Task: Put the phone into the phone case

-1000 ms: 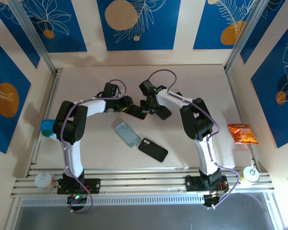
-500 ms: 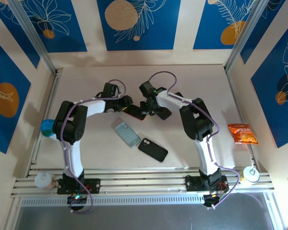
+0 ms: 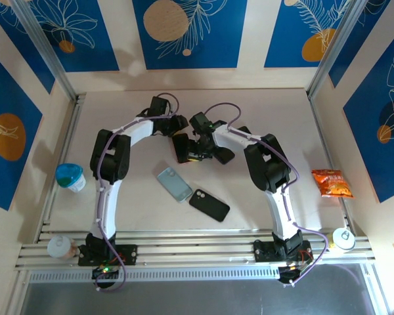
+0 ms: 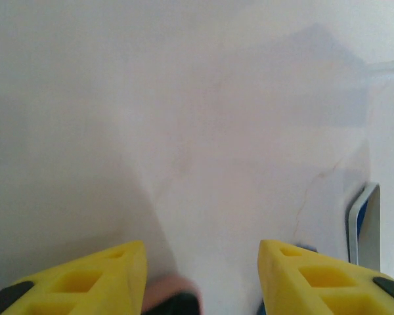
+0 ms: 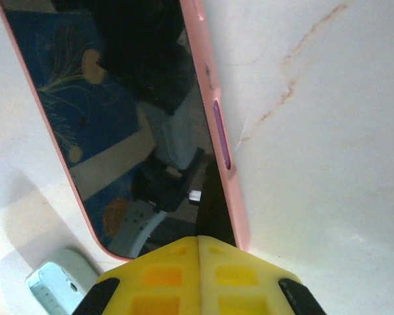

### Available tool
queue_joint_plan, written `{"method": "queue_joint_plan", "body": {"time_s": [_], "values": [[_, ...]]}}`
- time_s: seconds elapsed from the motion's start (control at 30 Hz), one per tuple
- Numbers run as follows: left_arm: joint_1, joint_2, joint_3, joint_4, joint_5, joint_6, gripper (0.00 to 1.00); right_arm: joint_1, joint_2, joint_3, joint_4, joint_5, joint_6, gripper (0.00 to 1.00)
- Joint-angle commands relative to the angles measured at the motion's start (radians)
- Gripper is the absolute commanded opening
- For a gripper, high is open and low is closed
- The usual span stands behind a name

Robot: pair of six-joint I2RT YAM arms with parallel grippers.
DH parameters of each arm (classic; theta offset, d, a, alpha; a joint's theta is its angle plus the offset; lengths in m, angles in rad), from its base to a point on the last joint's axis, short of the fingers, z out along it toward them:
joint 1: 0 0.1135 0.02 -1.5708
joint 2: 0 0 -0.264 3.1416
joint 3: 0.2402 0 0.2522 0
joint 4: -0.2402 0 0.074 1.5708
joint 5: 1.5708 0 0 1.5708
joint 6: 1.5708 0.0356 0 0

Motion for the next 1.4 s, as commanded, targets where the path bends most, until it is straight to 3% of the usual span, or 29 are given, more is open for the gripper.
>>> {"method": "queue_joint_plan", "body": {"time_s": [0.0, 0.23, 0.6, 0.77, 0.97, 1.37], "values": [[0.016, 0.05, 0.081, -0.034, -0.029, 0.035, 0.49, -0.018, 0.041, 0.014, -0.047, -0.055, 0.043, 0.0], [0.04, -0.135, -0.026, 0.047, 0.005, -0.001, 0.5, -0.019, -0.085, -0.038, 0.065, -0.108, 0.027, 0.0], [0.058, -0.498, -0.502, 0.159, -0.026, -0.073, 0.5, 0.044, -0.148, -0.179, 0.057, -0.157, -0.002, 0.0], [0.058, -0.602, -0.641, 0.16, -0.046, -0.081, 0.5, 0.058, -0.13, -0.195, 0.077, -0.175, 0.007, 0.0], [0.061, -0.677, -0.714, 0.117, -0.058, -0.065, 0.5, 0.051, -0.062, -0.131, 0.076, -0.175, -0.002, 0.0], [0.085, -0.732, -0.753, 0.071, -0.077, -0.047, 0.5, -0.004, 0.141, 0.163, 0.017, -0.18, -0.028, 0.0]]}}
